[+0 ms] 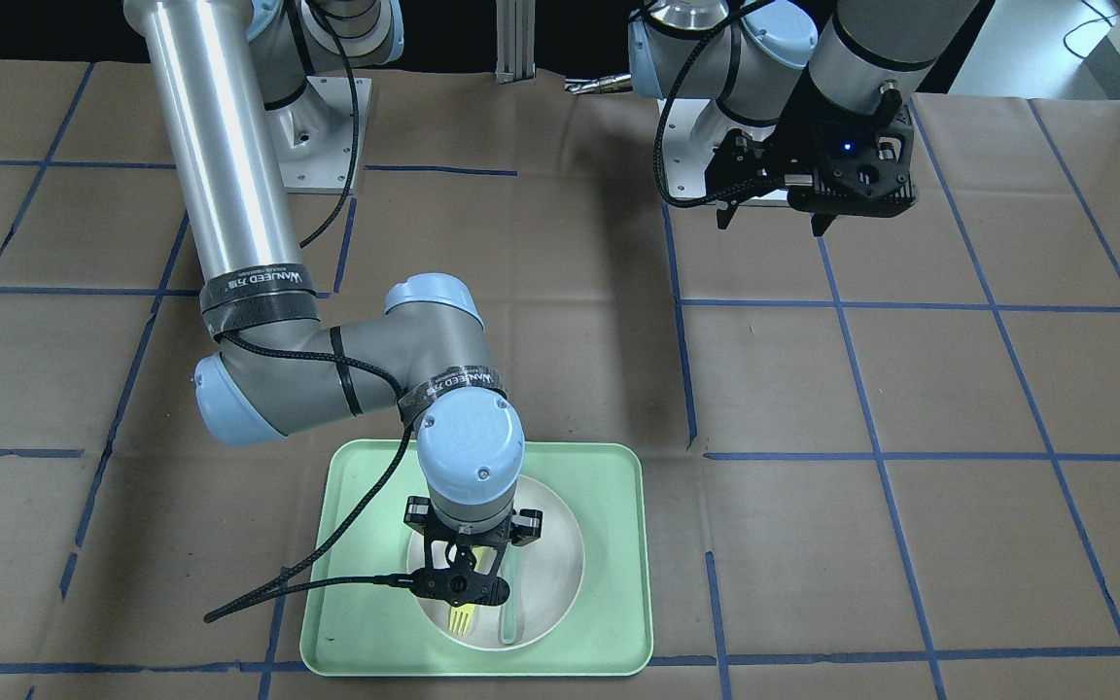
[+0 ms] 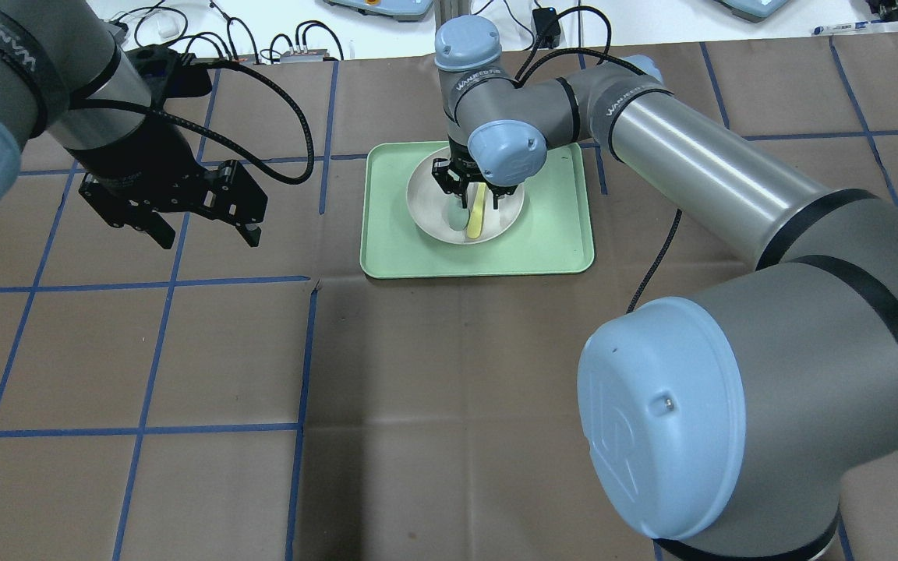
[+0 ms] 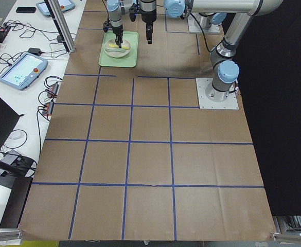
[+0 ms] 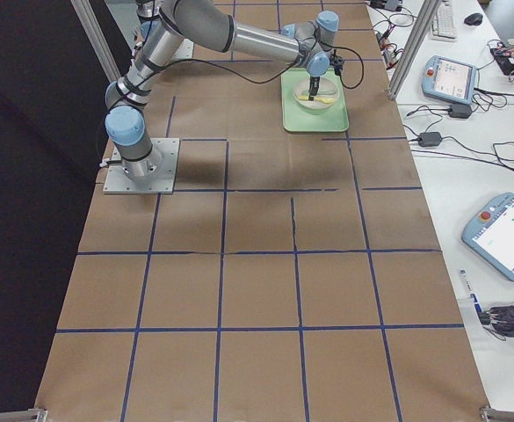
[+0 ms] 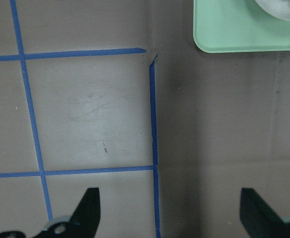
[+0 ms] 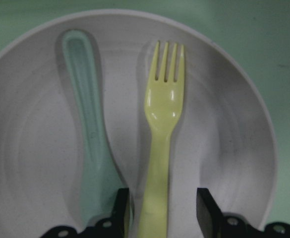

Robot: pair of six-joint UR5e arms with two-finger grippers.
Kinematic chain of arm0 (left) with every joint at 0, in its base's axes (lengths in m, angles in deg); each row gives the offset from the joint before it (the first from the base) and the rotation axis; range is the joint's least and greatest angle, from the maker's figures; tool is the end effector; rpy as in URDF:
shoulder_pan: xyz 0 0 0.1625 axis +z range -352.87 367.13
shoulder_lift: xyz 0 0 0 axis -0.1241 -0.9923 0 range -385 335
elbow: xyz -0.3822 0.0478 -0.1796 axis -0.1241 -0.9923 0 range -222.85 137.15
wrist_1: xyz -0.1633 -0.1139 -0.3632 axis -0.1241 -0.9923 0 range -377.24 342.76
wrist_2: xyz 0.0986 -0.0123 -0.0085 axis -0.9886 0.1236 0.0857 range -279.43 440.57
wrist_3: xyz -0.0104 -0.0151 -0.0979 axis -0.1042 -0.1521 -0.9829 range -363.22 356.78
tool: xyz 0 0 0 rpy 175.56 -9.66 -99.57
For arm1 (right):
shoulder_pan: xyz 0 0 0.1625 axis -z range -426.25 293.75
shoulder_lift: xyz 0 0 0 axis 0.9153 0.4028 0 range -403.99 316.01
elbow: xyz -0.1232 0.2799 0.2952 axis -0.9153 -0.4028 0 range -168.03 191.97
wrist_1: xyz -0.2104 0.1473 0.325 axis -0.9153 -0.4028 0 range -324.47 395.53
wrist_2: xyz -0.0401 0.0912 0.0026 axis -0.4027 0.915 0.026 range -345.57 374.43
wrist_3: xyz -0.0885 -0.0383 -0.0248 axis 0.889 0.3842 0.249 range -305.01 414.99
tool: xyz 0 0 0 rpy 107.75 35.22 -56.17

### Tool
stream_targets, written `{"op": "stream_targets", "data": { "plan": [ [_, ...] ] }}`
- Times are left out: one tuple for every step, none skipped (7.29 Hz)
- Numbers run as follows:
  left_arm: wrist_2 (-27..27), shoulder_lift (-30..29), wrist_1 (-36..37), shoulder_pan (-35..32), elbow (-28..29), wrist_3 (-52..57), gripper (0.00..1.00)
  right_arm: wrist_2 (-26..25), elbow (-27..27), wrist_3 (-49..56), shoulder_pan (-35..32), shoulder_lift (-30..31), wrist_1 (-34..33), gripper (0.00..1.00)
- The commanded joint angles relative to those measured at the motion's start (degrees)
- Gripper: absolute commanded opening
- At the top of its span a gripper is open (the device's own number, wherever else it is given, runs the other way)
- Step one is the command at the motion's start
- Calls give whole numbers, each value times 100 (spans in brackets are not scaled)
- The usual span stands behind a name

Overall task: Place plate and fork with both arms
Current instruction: 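Lower the right gripper and close it on the yellow fork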

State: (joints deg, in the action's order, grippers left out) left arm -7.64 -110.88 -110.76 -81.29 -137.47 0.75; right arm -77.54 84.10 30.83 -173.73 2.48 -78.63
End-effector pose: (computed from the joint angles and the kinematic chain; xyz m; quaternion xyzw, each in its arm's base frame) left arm -0.1237 -0.4577 0.4767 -0.0203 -0.9991 -0.0343 0.0173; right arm 0.3471 -0.6699 0.1987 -0.0580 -0.9981 -0.0061 0.0207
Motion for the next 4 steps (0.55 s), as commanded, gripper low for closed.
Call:
{"op": "stream_targets", "data": {
  "plan": [
    [-3, 19, 0, 0, -4, 8, 100, -14, -6, -9, 0, -129, -168, 55],
    [-3, 19, 0, 0, -4, 16, 100, -31, -6, -9, 0, -138, -169, 55],
    [-3, 19, -9, 0, -13, 16, 100, -49, -6, -9, 0, -138, -169, 53],
    [-3, 19, -9, 0, -13, 16, 100, -58, -6, -9, 9, -138, -169, 44]
  ]
}}
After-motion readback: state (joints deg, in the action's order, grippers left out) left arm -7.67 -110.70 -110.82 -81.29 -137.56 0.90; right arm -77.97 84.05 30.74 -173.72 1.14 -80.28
